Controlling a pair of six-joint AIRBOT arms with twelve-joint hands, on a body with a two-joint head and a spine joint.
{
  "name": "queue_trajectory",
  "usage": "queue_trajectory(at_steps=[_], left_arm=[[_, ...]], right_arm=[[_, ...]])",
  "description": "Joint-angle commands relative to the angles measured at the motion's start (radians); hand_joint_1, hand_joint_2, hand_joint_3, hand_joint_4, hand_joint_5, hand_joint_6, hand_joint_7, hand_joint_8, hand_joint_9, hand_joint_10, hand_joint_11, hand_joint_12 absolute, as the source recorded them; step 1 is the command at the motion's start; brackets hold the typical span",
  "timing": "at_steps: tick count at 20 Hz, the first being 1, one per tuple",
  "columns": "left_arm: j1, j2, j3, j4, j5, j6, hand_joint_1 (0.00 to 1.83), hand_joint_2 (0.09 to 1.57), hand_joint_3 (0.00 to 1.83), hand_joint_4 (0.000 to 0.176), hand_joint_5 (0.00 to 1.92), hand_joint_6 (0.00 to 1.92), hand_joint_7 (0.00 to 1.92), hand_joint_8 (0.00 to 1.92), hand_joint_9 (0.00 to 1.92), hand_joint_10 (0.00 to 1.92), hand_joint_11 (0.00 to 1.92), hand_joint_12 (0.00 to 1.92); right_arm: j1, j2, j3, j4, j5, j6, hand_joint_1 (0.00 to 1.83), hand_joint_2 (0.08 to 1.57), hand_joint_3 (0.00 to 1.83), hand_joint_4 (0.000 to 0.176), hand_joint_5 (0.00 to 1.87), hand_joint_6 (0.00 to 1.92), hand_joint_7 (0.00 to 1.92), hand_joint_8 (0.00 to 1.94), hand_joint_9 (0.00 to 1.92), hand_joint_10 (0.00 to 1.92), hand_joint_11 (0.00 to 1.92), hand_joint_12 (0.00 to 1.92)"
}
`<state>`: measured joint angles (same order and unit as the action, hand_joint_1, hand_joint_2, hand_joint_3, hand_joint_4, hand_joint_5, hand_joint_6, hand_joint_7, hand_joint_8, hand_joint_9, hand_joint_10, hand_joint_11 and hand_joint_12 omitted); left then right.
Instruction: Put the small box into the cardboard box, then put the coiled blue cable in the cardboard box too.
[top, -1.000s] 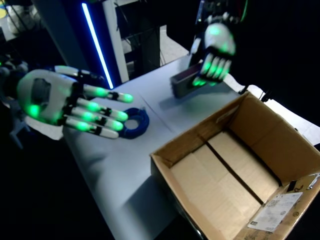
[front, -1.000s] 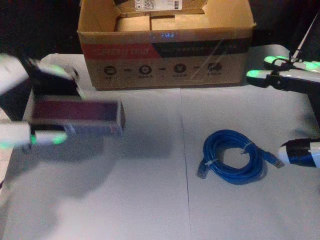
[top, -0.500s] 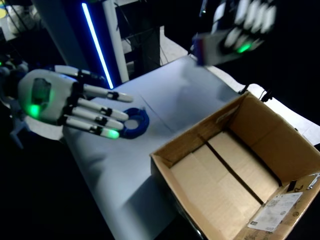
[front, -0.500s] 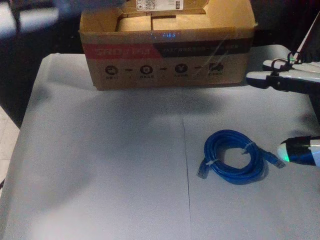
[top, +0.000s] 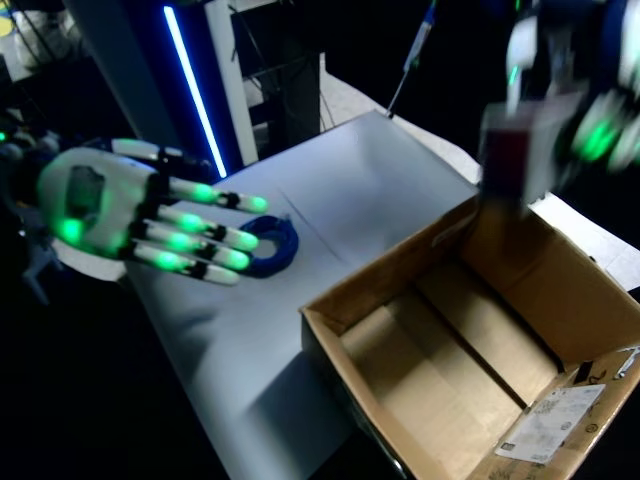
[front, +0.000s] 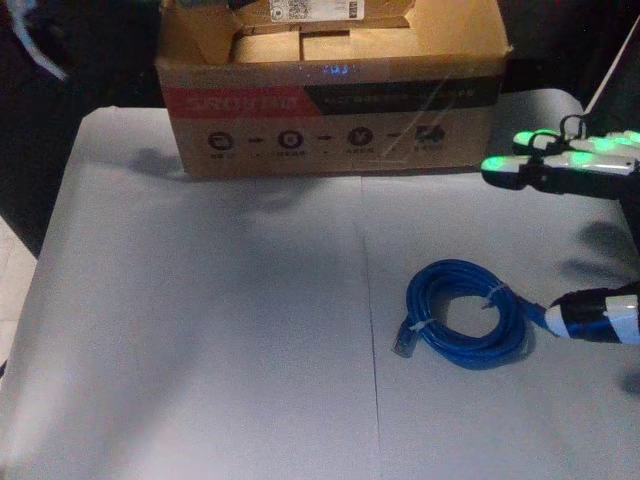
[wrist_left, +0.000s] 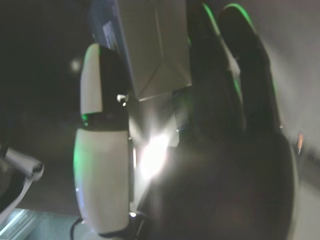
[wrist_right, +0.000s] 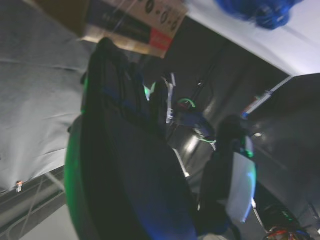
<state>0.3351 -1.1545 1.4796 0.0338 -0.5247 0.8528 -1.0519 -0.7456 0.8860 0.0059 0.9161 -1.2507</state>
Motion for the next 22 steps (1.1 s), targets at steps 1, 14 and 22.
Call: queue_trajectory(at_steps=[1,14,22], left_arm=[[-0.02,-0.008,0.015,-0.018,-0.094,-0.002,1.26,1.09,0.0,0.0,0.98,0.98,1.07,0.83,1.08,0.8,0.93,1.29],[-0.07,-0.003,0.027,0.027,-0.084,-0.002,0.76,0.81,0.0,0.085,0.19,0.0,0.14,0.0,0.11,0.0,0.0,0.39],[0.271,0.31,-0.25,-0.085,-0.418,-0.003,0.62,0.81,0.0,0.176,0.2,0.0,0.08,0.0,0.0,0.0,0.0,0.0]], right_arm=[[0.011,0.0,0.006,0.015,0.125,0.007,0.58,1.08,0.0,0.176,0.28,0.0,0.14,0.0,0.11,0.0,0.0,0.31],[0.011,-0.016,0.014,0.013,0.125,0.019,0.63,1.1,0.0,0.176,0.3,0.01,0.1,0.0,0.05,0.0,0.0,0.0],[0.011,-0.008,0.013,0.013,0.131,0.047,0.69,1.06,0.0,0.176,0.29,0.0,0.13,0.01,0.07,0.0,0.02,0.01]])
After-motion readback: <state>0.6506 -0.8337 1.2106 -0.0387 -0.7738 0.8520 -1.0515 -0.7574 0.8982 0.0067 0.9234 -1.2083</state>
